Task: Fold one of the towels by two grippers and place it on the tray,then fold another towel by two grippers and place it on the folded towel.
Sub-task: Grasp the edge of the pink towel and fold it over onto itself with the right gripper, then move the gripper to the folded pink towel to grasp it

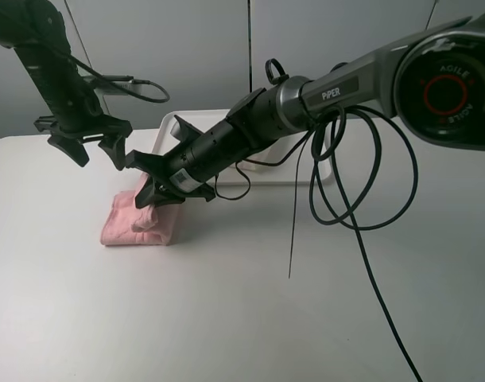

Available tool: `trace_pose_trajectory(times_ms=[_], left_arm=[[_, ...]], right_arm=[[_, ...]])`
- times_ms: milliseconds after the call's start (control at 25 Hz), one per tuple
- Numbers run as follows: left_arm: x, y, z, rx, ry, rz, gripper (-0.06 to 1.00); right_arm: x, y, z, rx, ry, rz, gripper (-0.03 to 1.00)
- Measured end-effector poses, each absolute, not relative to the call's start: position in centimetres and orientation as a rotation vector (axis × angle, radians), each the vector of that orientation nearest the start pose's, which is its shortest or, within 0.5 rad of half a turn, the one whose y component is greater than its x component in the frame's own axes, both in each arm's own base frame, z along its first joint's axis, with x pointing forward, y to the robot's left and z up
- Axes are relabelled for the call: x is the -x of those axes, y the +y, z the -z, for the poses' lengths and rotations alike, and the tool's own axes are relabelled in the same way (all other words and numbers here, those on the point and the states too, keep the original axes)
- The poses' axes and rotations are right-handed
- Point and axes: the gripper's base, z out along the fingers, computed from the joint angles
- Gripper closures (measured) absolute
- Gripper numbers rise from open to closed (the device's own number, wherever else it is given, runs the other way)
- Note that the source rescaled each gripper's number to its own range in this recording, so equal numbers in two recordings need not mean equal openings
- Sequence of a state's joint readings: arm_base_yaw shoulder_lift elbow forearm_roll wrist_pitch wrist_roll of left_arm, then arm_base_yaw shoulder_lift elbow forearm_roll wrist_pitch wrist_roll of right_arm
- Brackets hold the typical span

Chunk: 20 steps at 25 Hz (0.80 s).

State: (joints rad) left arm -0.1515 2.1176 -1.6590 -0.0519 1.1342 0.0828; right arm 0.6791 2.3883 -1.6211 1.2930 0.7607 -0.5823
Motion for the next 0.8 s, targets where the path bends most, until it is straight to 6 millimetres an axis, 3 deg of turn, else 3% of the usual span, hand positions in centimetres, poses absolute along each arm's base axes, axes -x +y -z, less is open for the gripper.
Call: trace_pose_trajectory(times_ms=[200,360,480,640,800], left_arm=[[-42.7,-7.2,-19.7,-0.355,3.037,0.114,0.04],[-42.8,-7.2,-20.0,-0.38,3.027,0.113,0.04],[-42.9,-7.2,-20.2,-0.395,3.016,0.113,0.04],[-43.3,-7.2,-20.9,-0.412,2.987,0.111,0.04],[-43.5,-6.5,-21.3,-0.378,2.982,0.14,0.04]], right_arm=[[-33.7,35.0,-9.3,0.366,2.746,-1.389,0.89],[-33.9,35.3,-9.7,0.298,2.71,-1.464,0.65],[-33.9,35.9,-10.7,0.275,2.611,-1.63,0.52],[-33.6,36.2,-11.4,0.319,2.536,-1.743,0.5],[-33.4,35.8,-10.8,0.4,2.593,-1.649,0.5]])
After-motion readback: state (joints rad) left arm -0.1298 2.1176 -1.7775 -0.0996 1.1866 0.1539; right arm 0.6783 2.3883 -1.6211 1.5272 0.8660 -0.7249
